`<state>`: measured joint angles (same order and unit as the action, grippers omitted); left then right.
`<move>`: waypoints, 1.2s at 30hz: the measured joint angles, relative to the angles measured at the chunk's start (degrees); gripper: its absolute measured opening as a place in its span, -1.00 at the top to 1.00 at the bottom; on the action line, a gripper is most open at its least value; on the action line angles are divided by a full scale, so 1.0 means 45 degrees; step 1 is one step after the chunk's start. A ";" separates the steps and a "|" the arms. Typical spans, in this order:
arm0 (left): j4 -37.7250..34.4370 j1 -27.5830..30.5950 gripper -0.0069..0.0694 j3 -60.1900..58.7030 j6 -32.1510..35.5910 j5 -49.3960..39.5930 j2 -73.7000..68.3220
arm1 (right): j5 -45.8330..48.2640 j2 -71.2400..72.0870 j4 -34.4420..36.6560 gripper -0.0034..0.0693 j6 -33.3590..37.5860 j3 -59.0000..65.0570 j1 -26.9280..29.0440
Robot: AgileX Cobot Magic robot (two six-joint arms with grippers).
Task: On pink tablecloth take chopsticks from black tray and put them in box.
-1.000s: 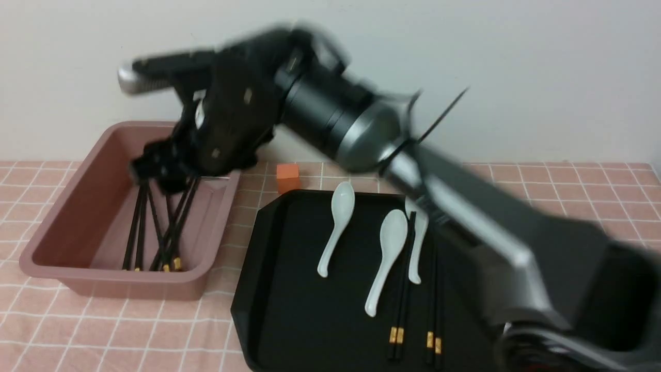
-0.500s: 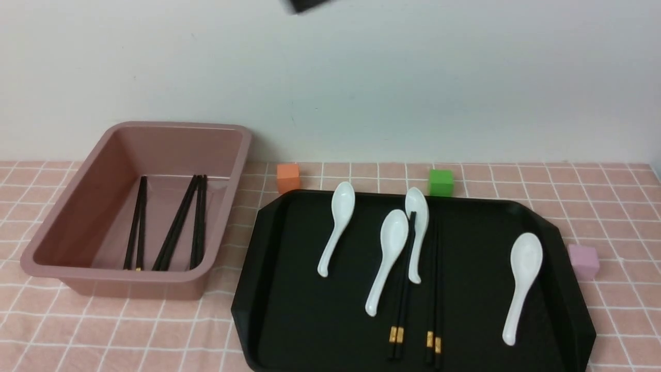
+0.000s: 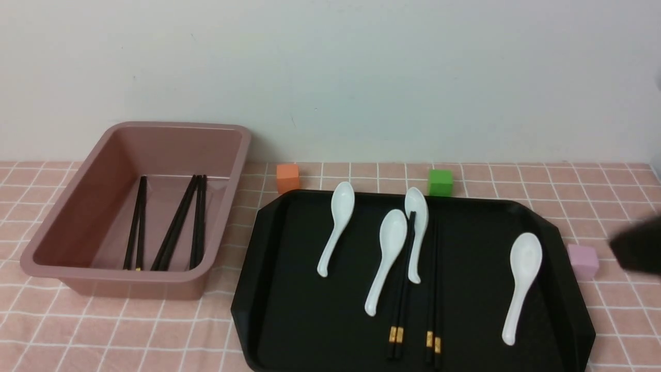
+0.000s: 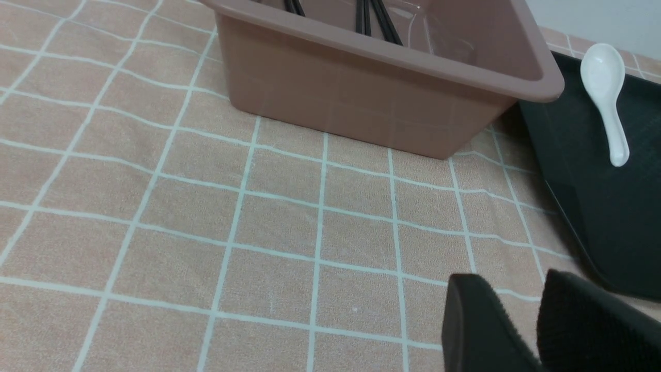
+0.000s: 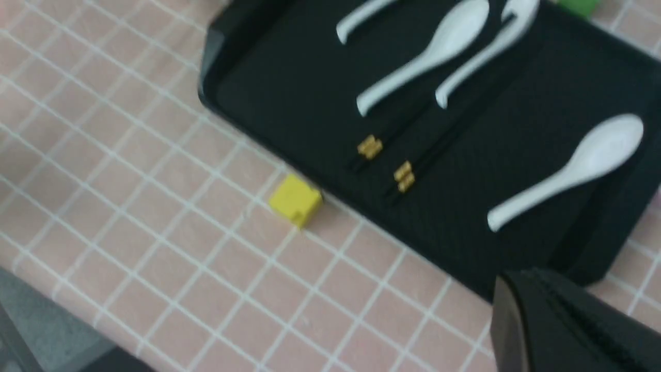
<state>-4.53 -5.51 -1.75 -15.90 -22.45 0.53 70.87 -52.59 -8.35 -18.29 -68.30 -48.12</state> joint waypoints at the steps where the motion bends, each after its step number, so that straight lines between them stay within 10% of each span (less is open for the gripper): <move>1: 0.0000 0.0000 0.28 0.0000 0.0000 0.0000 0.0000 | 0.0108 0.0262 0.0000 0.93 0.0000 0.0294 0.0000; 10: 0.0000 0.0000 0.27 0.0000 0.0000 0.0000 0.0000 | 0.0340 0.2646 0.0263 0.92 -0.0014 0.2057 0.0146; 26: 0.0000 0.0000 0.22 0.0000 0.0000 0.0000 0.0000 | -1.1187 1.0071 0.0146 0.92 0.1003 1.3674 0.8377; 36: 0.0000 0.0000 0.21 0.0000 0.0000 0.0000 0.0000 | -1.1902 1.1806 0.0041 0.92 0.1003 1.5485 0.9710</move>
<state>-4.53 -5.51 -1.75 -15.90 -22.45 0.53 17.31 0.54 -8.16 -13.78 1.38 -4.42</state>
